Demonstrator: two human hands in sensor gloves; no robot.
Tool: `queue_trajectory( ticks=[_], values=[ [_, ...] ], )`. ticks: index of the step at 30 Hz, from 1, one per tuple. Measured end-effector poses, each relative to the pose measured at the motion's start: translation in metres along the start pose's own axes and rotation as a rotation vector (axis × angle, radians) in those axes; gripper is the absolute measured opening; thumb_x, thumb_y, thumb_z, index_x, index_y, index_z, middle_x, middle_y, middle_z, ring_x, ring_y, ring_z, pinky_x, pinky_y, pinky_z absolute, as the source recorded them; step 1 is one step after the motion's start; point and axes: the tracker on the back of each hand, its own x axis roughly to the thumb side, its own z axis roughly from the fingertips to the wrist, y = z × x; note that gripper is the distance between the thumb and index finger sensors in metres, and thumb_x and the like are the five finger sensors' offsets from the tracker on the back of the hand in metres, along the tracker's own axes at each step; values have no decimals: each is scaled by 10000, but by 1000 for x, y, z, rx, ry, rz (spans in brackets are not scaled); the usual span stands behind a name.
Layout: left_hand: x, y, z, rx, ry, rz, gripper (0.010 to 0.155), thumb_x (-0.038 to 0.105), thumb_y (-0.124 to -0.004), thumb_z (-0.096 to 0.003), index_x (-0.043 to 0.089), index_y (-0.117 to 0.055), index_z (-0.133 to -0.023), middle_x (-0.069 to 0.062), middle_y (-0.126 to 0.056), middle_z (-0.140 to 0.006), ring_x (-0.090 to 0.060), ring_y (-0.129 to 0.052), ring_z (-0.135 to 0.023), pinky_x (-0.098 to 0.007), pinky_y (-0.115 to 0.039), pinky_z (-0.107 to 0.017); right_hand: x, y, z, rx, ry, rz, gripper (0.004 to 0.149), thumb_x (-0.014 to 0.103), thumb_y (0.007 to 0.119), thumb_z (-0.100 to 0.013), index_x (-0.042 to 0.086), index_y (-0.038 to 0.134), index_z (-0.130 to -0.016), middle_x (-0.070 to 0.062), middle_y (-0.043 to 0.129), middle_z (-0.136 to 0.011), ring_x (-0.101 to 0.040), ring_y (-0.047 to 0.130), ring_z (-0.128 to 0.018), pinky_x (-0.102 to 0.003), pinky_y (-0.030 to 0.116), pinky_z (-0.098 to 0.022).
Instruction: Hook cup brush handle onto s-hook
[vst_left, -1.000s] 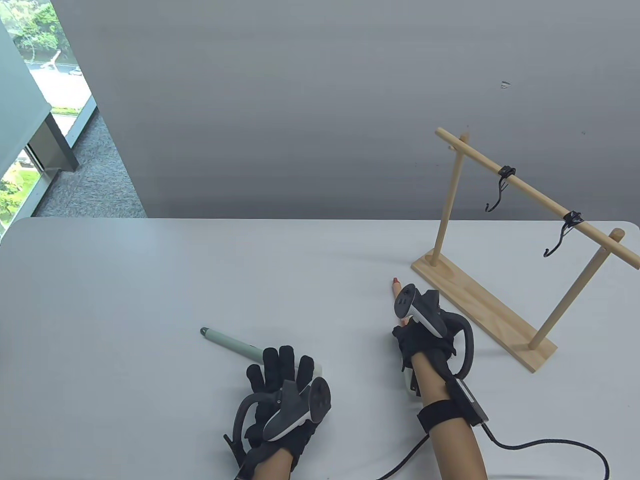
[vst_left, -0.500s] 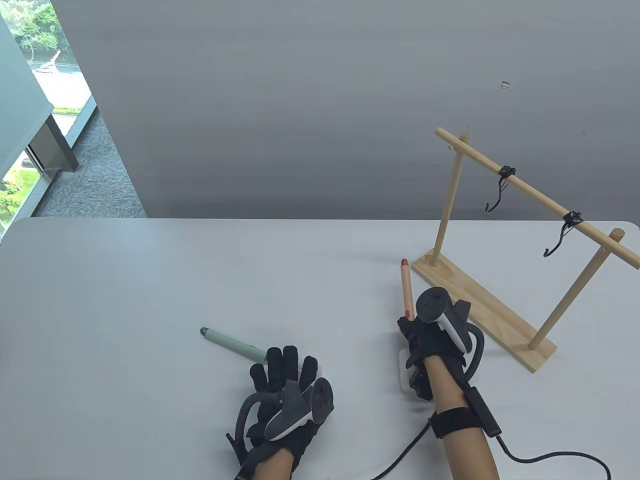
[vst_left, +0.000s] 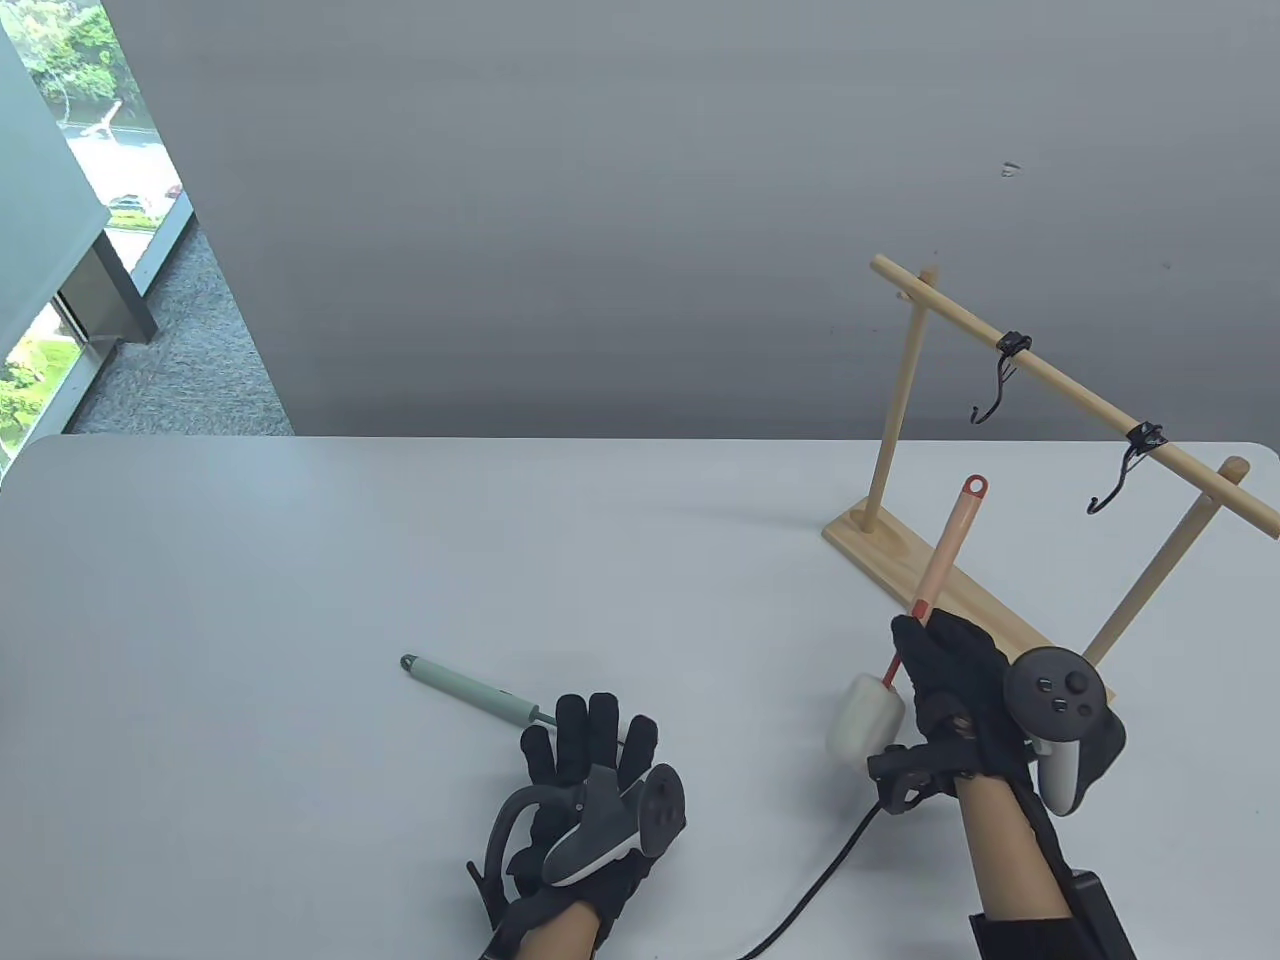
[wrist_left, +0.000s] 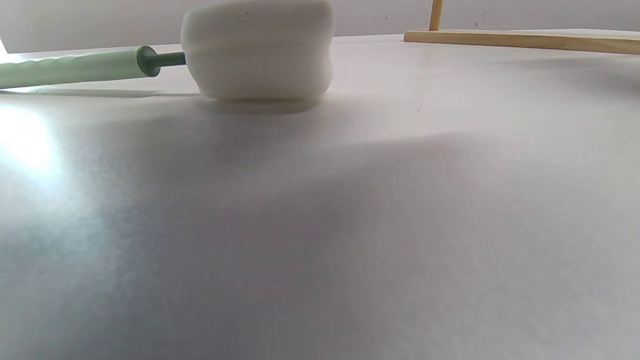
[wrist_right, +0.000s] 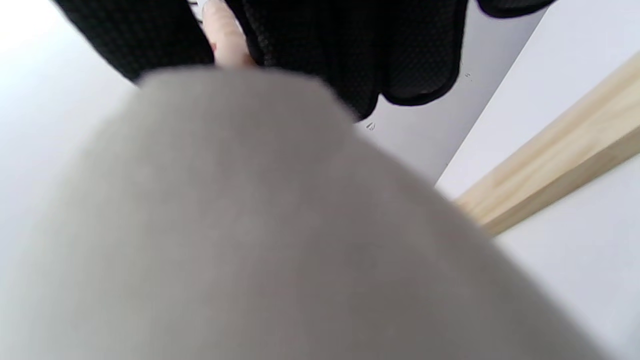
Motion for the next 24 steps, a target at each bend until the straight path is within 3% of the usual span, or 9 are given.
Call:
queue_trajectory(
  ticks=[6, 9, 24],
  values=[
    [2, -1, 0, 4, -11, -8, 820, 675, -489, -445, 286, -166, -1090, -189, -25, -1134, -501, -48, -1055, -721, -162, -681, -13, -5, 20, -80, -66, -82, 518, 437, 760, -510, -1, 855, -770, -201, 717, -913, -483, 706, -833, -693, 425, -601],
    [3, -3, -1, -17, -9, -22, 820, 675, -489, -445, 285, -164, -1089, -189, -24, -1133, -500, -48, -1055, -721, -162, -681, -14, -10, 21, -123, -82, -157, 516, 426, 762, -510, -12, 852, -768, -210, 712, -909, -491, 699, -828, -697, 415, -596],
    [4, -3, -1, -51, -9, -39, 821, 676, -486, -446, 283, -162, -1089, -190, -30, -1133, -502, -55, -1055, -719, -169, -683, -10, -31, 19, -165, -106, -189, 512, 417, 772, -513, -16, 848, -776, -214, 707, -911, -491, 697, -826, -694, 408, -605]
  ],
)
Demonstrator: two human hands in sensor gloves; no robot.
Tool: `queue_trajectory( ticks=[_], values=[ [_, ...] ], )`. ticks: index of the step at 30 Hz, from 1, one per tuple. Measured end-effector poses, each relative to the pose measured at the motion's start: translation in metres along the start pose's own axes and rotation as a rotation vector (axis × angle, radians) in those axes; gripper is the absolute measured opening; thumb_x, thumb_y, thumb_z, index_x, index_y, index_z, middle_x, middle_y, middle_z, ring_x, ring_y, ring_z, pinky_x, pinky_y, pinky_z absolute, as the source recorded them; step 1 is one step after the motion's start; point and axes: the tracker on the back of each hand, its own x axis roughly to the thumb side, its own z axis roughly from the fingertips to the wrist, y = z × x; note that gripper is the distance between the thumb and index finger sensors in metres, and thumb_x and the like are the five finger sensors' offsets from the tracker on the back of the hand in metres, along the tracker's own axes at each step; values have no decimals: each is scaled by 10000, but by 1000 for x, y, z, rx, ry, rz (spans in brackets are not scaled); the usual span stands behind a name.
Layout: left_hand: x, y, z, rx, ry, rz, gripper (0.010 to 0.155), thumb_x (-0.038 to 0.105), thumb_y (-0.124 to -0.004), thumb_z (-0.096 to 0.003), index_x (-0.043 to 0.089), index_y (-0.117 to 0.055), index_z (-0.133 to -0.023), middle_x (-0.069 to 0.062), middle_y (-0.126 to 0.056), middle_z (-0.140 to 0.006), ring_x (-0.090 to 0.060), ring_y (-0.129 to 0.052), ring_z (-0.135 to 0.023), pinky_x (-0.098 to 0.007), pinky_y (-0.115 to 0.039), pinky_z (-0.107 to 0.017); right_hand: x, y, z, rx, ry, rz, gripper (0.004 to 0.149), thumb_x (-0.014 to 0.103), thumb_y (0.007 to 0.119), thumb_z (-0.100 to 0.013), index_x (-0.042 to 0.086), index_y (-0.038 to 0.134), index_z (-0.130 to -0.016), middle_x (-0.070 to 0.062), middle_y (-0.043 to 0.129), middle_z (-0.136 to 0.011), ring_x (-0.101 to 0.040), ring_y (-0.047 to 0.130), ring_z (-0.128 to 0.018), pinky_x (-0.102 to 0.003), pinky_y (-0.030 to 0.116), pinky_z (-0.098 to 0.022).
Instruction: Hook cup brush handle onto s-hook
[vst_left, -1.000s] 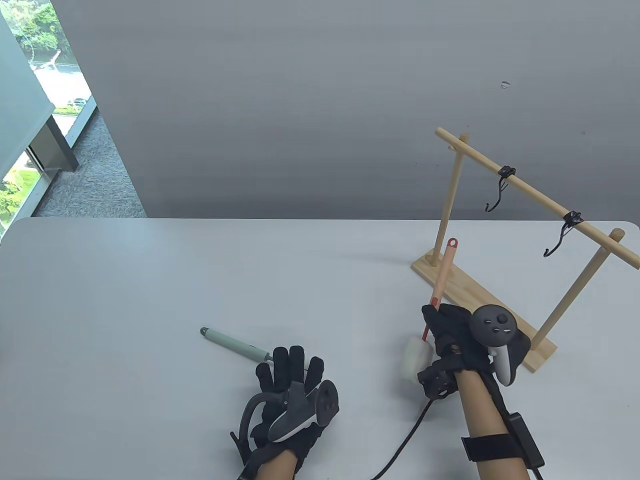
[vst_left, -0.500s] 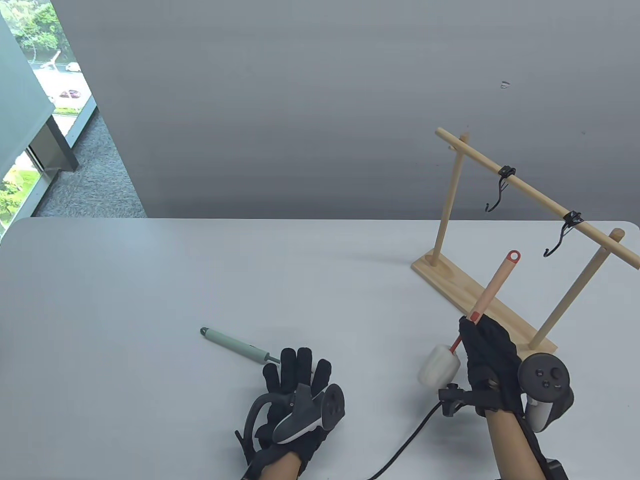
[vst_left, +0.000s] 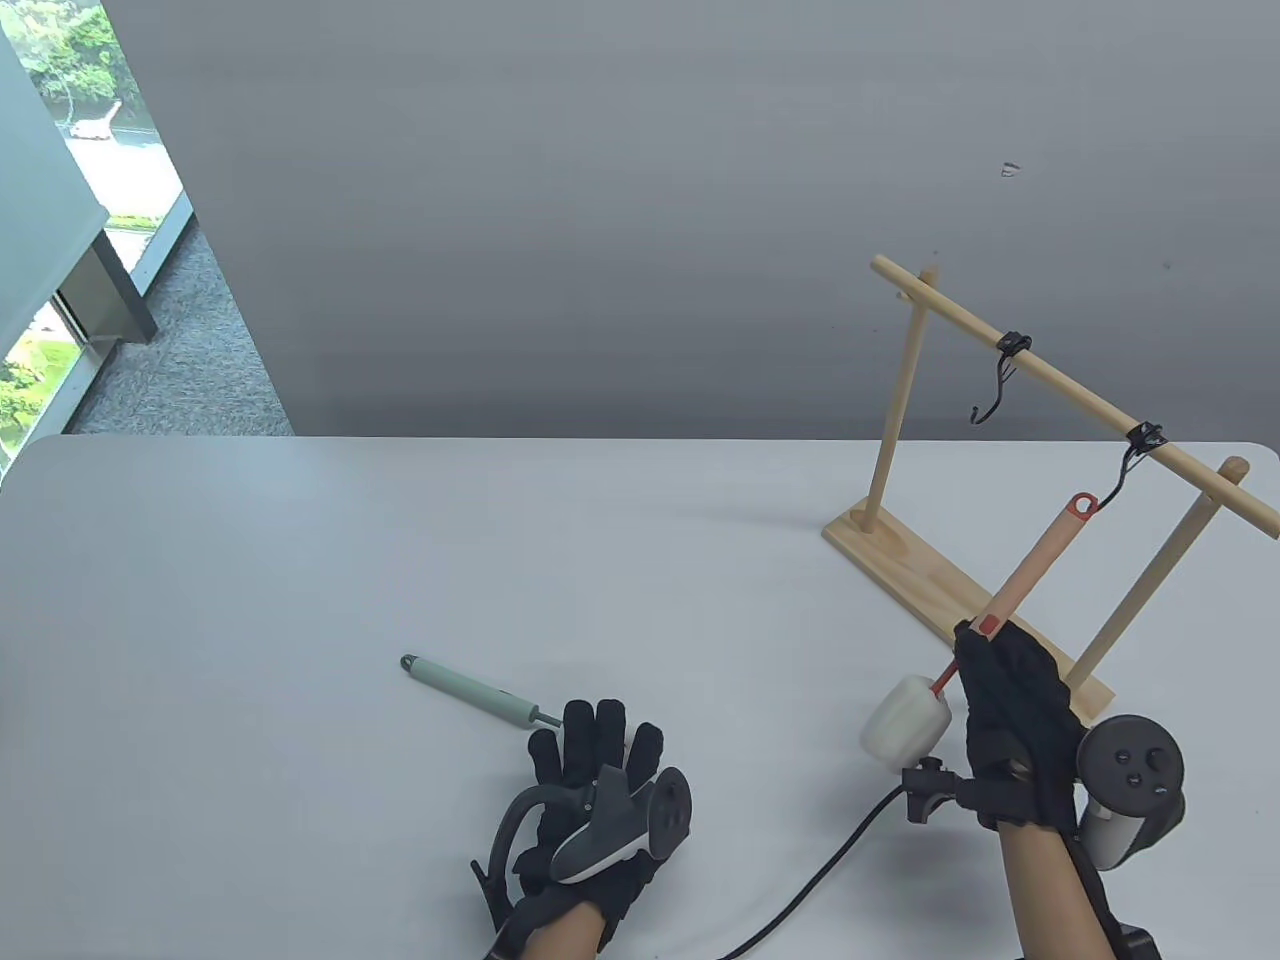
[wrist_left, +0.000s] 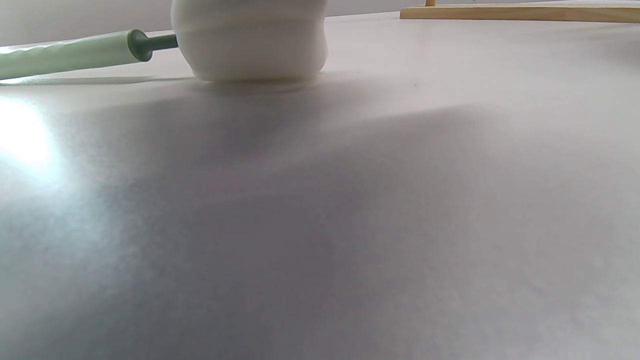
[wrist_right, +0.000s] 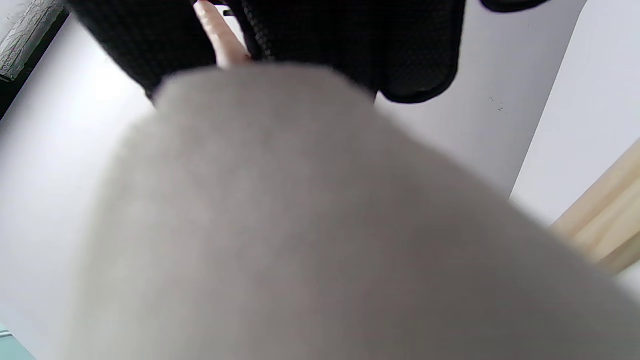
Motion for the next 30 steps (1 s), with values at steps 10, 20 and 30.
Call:
queue_trajectory(
  ticks=[10, 20, 30],
  values=[
    [0, 1, 1, -17, 3, -8, 818, 675, -484, -447, 282, -162, -1088, -192, -30, -1133, -503, -56, -1054, -719, -171, -682, -3, -2, -6, -6, 38, -3, 514, 406, 774, -516, -31, 846, -778, -226, 698, -915, -502, 684, -828, -696, 399, -608],
    [1, 1, 0, -16, 0, -12, 819, 676, -484, -447, 282, -162, -1089, -193, -32, -1133, -503, -59, -1055, -718, -173, -683, -13, -6, -6, -8, 85, 1, 516, 399, 773, -519, -38, 843, -783, -232, 689, -922, -510, 671, -834, -698, 388, -612],
    [2, 1, 1, -23, -2, -15, 819, 676, -484, -447, 281, -164, -1089, -192, -37, -1135, -503, -62, -1056, -718, -174, -682, -20, -7, -5, -8, 121, 16, 528, 393, 770, -521, -48, 825, -805, -244, 664, -938, -523, 637, -850, -698, 374, -616]
  ],
)
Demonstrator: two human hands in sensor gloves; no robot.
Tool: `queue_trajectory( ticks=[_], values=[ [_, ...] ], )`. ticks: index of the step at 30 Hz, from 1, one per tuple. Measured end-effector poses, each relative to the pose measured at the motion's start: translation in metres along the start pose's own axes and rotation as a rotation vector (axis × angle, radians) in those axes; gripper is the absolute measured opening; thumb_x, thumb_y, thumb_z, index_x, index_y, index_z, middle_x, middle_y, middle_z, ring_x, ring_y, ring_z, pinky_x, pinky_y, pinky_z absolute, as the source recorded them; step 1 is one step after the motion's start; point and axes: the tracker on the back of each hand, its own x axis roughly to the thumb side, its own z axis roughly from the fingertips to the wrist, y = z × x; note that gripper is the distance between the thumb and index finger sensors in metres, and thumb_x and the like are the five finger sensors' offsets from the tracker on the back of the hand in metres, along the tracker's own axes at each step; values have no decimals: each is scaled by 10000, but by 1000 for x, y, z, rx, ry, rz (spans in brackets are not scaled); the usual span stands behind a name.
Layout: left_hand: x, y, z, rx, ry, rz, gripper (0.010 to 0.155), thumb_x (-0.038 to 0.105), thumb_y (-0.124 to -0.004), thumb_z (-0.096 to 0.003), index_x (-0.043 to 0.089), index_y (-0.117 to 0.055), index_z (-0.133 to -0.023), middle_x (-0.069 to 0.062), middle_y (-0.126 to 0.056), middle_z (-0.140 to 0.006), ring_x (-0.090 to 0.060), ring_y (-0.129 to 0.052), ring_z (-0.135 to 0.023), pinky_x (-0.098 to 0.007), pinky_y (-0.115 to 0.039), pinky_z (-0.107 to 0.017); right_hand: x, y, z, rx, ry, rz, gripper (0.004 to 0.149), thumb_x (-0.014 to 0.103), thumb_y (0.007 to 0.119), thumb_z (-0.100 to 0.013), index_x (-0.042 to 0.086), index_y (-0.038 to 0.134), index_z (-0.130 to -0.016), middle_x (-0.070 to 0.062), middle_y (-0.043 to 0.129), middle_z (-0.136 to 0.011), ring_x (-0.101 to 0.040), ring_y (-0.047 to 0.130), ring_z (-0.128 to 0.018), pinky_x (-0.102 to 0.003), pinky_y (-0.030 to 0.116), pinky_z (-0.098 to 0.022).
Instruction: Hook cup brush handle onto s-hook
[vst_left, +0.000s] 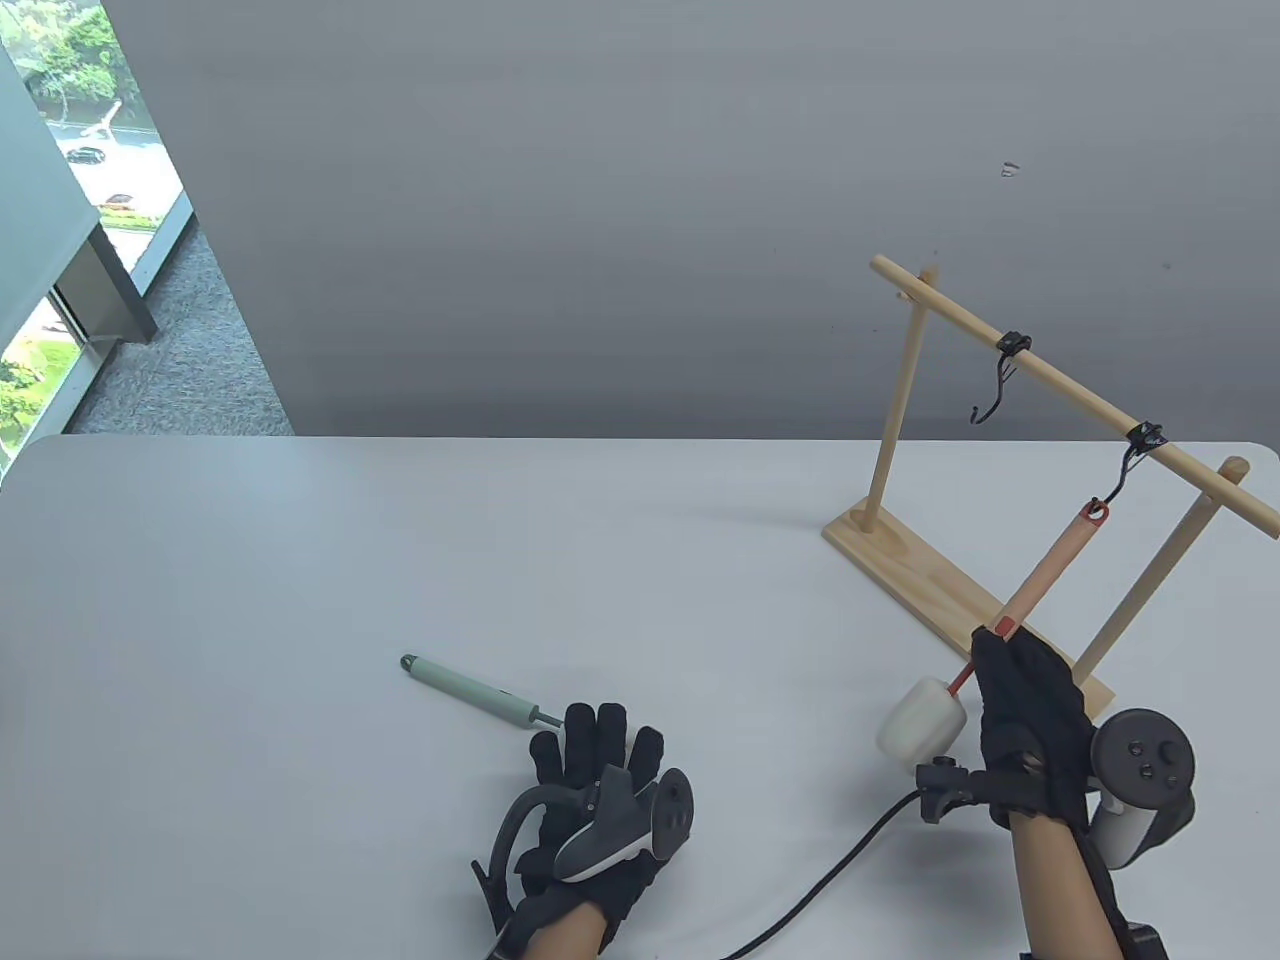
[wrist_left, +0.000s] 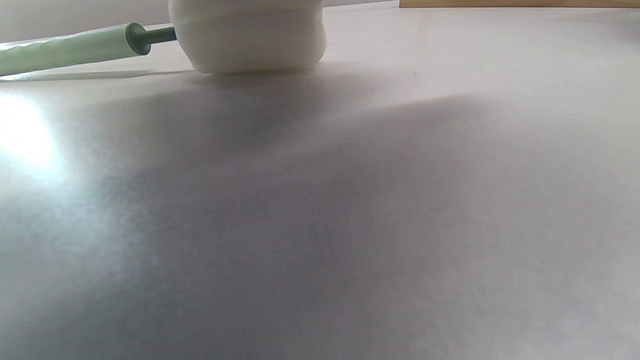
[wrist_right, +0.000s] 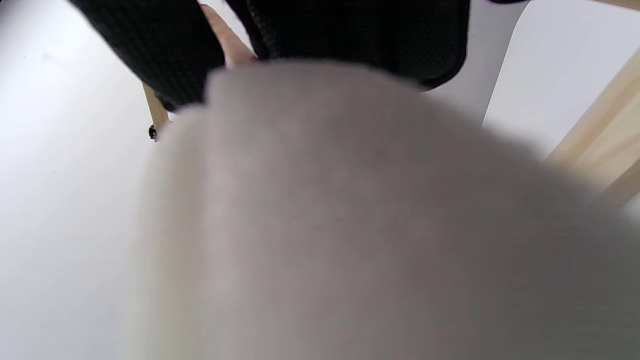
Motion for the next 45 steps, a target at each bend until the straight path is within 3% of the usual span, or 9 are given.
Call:
queue_trajectory(
  ticks=[15, 21, 41, 45],
  values=[
    [0, -1, 0, -15, -10, 16, 819, 677, -482, -448, 277, -165, -1089, -193, -47, -1136, -505, -72, -1056, -719, -180, -681, -9, -7, 3, -44, 54, -2, 582, 359, 750, -535, -57, 659, -932, -274, 493, -1002, -537, 544, -884, -695, 331, -628],
    [-1, -1, 0, -16, -6, 23, 819, 676, -483, -448, 276, -167, -1089, -194, -49, -1136, -505, -76, -1057, -719, -180, -680, -8, -8, 4, -41, 42, 1, 573, 354, 748, -536, -57, 665, -927, -277, 498, -1000, -539, 550, -879, -695, 334, -628],
    [-19, 9, 5, 71, 38, 139, 810, 669, -494, -445, 277, -206, -1092, -186, -93, -1149, -497, -125, -1075, -716, -202, -691, 36, 35, 35, 145, -275, 156, 524, 393, 742, -525, -23, 789, -841, -265, 659, -929, -511, 718, -787, -668, 504, -573],
    [-47, 20, 13, 191, 112, 289, 797, 660, -505, -444, 277, -251, -1095, -181, -149, -1161, -490, -189, -1091, -716, -221, -698, 40, 35, 37, 156, -298, 156, 524, 393, 743, -525, -23, 793, -838, -264, 663, -928, -512, 722, -785, -668, 505, -573]
  ],
)
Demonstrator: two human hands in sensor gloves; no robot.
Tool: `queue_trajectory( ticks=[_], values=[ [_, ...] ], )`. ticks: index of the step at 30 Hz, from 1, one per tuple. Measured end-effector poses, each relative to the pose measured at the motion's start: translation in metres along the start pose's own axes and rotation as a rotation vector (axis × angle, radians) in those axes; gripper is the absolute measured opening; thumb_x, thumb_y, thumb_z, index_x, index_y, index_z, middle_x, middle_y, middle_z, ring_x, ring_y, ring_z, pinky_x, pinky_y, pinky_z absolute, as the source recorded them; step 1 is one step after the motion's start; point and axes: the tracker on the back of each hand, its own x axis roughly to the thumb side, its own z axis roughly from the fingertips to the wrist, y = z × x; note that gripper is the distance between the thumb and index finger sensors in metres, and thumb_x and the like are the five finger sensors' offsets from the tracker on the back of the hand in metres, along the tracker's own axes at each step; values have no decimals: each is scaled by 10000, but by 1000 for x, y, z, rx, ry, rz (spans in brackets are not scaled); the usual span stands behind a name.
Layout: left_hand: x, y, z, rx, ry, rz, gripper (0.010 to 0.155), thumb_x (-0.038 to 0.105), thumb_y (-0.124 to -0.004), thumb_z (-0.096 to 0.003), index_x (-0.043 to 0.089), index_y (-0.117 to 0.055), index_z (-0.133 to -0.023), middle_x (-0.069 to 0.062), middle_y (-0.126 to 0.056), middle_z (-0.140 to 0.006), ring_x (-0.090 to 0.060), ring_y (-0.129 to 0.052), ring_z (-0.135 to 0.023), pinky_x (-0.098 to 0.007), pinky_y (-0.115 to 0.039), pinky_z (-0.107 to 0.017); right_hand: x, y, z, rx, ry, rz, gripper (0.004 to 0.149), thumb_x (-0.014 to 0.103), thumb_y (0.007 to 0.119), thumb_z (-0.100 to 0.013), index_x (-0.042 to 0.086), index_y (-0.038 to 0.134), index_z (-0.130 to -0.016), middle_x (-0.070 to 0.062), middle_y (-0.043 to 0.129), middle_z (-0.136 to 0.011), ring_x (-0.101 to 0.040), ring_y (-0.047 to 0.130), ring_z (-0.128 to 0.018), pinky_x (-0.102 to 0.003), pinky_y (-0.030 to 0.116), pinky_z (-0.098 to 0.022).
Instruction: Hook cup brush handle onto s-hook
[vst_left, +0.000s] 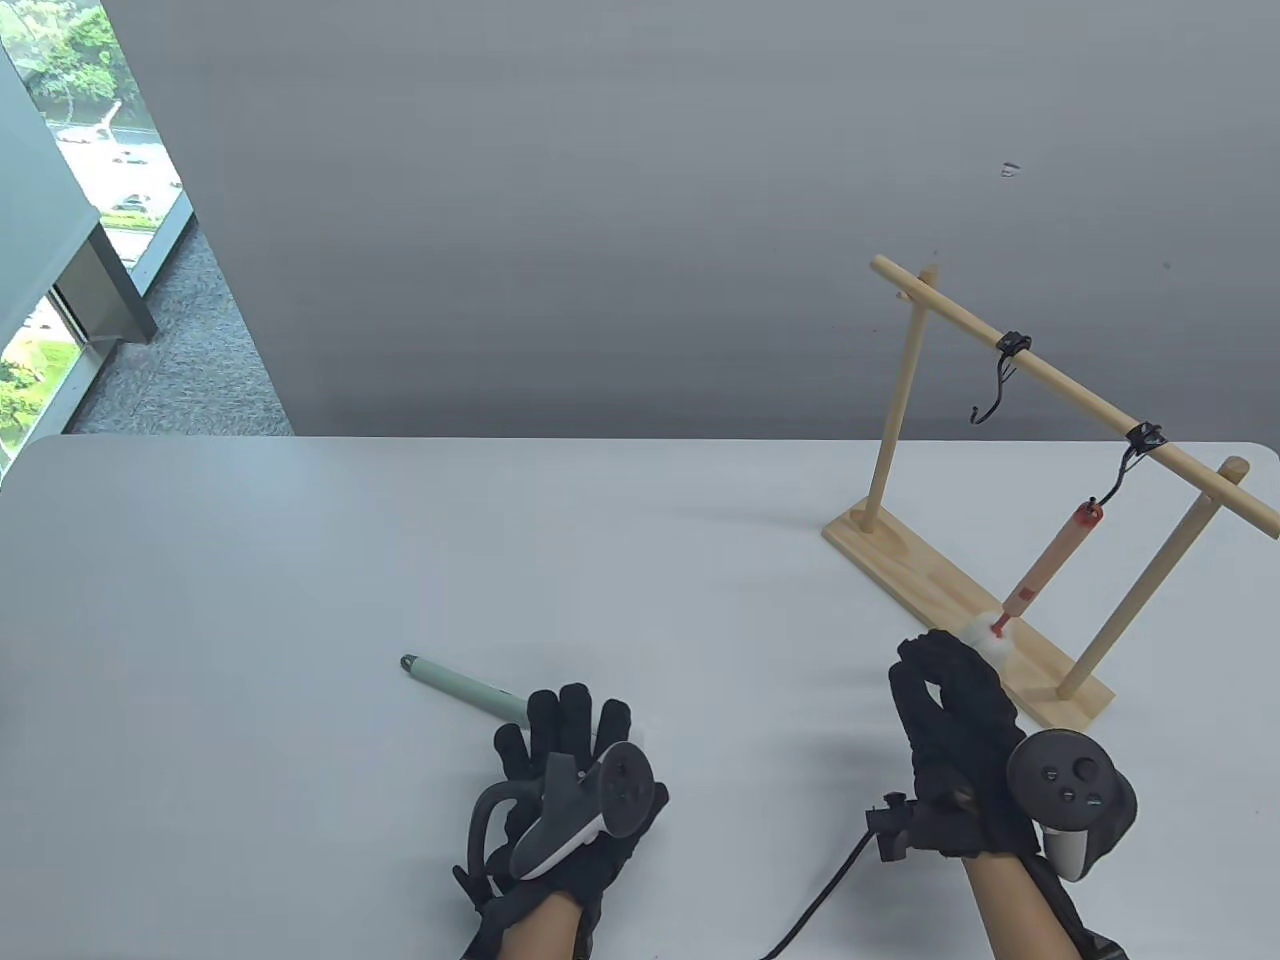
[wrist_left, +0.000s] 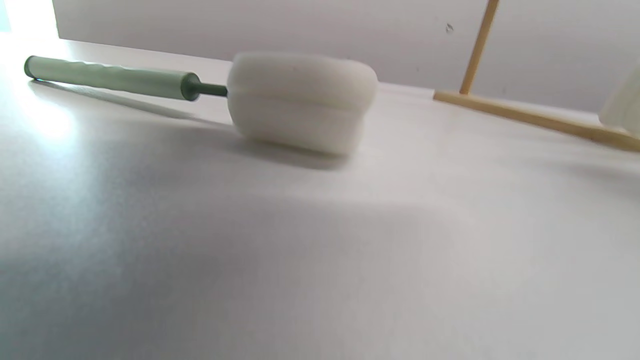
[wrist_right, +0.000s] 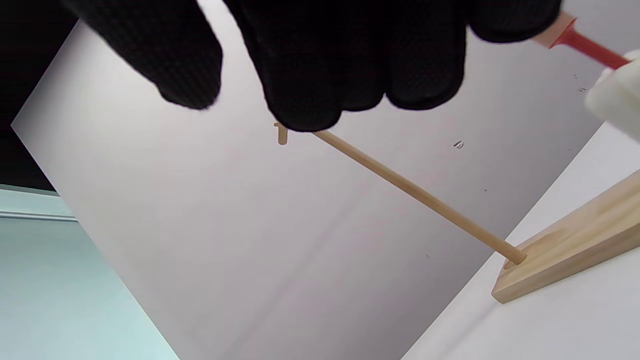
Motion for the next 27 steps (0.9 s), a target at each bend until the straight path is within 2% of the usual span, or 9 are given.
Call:
queue_trajectory(
  ticks=[7, 11, 14, 17, 23, 25, 27],
  values=[
    [-59, 11, 1, 117, 227, 164, 714, 596, -554, -462, 281, -413, -1087, -186, -400, -1157, -491, -469, -1064, -702, -303, -707, 4, 2, 1, 13, -26, 7, 522, 396, 743, -525, -21, 800, -834, -263, 671, -925, -510, 729, -781, -667, 510, -571],
    [-74, 12, -2, 156, 299, 80, 635, 515, -632, -469, 298, -543, -1059, -159, -550, -1117, -456, -618, -1010, -685, -356, -720, 3, 2, 1, 17, -28, 9, 521, 395, 743, -524, -22, 803, -832, -263, 677, -921, -511, 732, -779, -667, 512, -570],
    [-76, 15, -5, 194, 338, -13, 618, 521, -641, -467, 291, -594, -1038, -101, -685, -1040, -382, -770, -915, -639, -469, -724, 3, 3, 1, 26, -24, 16, 522, 397, 743, -523, -21, 805, -831, -265, 679, -921, -511, 734, -778, -667, 514, -569],
    [-74, 19, -14, 233, 374, -39, 557, 510, -668, -459, 292, -725, -968, -51, -844, -901, -302, -925, -749, -582, -607, -692, 2, 6, 1, 36, -22, 30, 522, 396, 744, -523, -22, 808, -829, -264, 681, -920, -512, 737, -776, -668, 515, -568],
    [-58, 23, -44, 123, 412, -231, 539, 533, -673, -448, 284, -814, -905, 29, -1003, -660, -190, -1056, -479, -494, -769, -597, 2, 10, 3, 54, -29, 61, 520, 397, 745, -521, -20, 816, -823, -265, 691, -915, -512, 745, -771, -668, 522, -565],
    [-56, 21, -54, 72, 424, -228, 544, 546, -656, -451, 285, -823, -898, 51, -1040, -612, -163, -1085, -427, -472, -805, -571, 2, 11, 3, 62, -23, 61, 520, 397, 745, -522, -20, 817, -823, -265, 695, -914, -511, 748, -770, -668, 523, -565],
    [-54, 17, -66, 78, 441, -208, 544, 540, -663, -447, 262, -856, -873, 53, -1071, -540, -159, -1099, -352, -464, -831, -537, 0, 12, 3, 73, -17, 71, 520, 397, 746, -521, -21, 819, -822, -265, 697, -913, -513, 749, -769, -668, 524, -564]
  ],
)
